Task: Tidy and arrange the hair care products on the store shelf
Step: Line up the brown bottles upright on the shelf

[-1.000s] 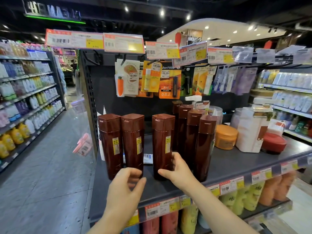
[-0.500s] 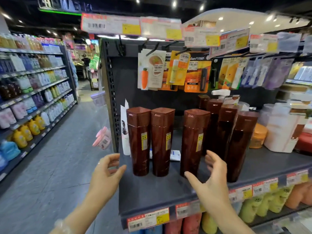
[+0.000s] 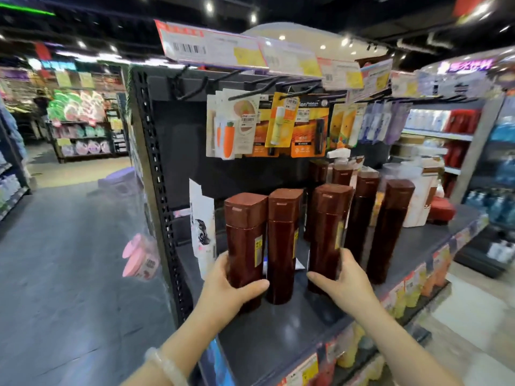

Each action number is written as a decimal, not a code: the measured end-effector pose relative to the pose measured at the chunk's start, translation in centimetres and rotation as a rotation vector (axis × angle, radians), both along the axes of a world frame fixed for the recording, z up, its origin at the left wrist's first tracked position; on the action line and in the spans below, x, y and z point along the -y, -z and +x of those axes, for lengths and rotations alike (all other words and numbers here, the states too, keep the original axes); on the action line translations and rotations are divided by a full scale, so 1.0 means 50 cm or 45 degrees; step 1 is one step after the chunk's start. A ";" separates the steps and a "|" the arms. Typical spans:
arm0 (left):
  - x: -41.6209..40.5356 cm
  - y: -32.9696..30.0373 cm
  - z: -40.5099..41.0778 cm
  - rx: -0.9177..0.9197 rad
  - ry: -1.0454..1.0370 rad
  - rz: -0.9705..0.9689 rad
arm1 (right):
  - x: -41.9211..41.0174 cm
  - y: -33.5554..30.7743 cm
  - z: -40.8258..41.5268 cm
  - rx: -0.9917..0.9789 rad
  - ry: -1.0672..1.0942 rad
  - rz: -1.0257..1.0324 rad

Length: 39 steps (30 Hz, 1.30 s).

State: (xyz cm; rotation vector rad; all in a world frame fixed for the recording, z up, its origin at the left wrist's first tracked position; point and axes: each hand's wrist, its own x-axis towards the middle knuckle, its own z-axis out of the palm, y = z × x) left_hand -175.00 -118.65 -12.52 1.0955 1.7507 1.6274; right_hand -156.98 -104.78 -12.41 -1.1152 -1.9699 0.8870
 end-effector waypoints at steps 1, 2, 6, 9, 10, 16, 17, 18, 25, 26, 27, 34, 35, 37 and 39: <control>-0.005 -0.002 0.005 0.016 0.023 0.003 | -0.002 -0.002 -0.001 0.023 0.003 0.012; -0.008 -0.005 0.009 0.029 0.040 0.005 | -0.004 -0.005 -0.002 0.041 -0.003 0.022; -0.019 -0.011 0.014 0.107 0.019 0.008 | -0.028 -0.005 -0.003 0.121 -0.007 0.034; -0.026 -0.014 0.020 0.146 -0.008 0.002 | -0.045 -0.006 -0.009 0.137 -0.010 0.004; -0.027 -0.014 0.022 0.159 -0.018 0.004 | -0.050 -0.007 -0.012 0.141 -0.008 0.005; -0.027 -0.004 0.031 0.207 -0.115 0.028 | -0.083 -0.005 -0.041 0.099 -0.037 -0.004; -0.028 -0.002 0.031 0.214 -0.130 0.028 | -0.088 -0.005 -0.045 0.092 -0.041 -0.005; -0.028 -0.001 0.031 0.220 -0.139 0.026 | -0.093 -0.005 -0.049 0.088 -0.044 -0.009; -0.029 0.000 0.033 0.232 -0.123 0.033 | -0.124 -0.011 -0.097 0.087 -0.111 -0.065; -0.029 -0.002 0.033 0.218 -0.123 0.038 | -0.128 -0.012 -0.106 0.084 -0.121 -0.077; -0.030 -0.004 0.034 0.204 -0.124 0.041 | -0.132 -0.013 -0.115 0.082 -0.132 -0.088; -0.035 0.000 0.031 0.181 -0.090 0.090 | -0.145 -0.018 -0.177 0.071 -0.194 -0.146; -0.035 0.001 0.030 0.181 -0.082 0.093 | -0.146 -0.017 -0.185 0.080 -0.208 -0.153; -0.035 0.002 0.029 0.171 -0.082 0.099 | -0.145 -0.014 -0.195 0.089 -0.236 -0.146; -0.034 0.002 0.029 0.154 -0.075 0.105 | -0.145 -0.011 -0.201 0.089 -0.257 -0.141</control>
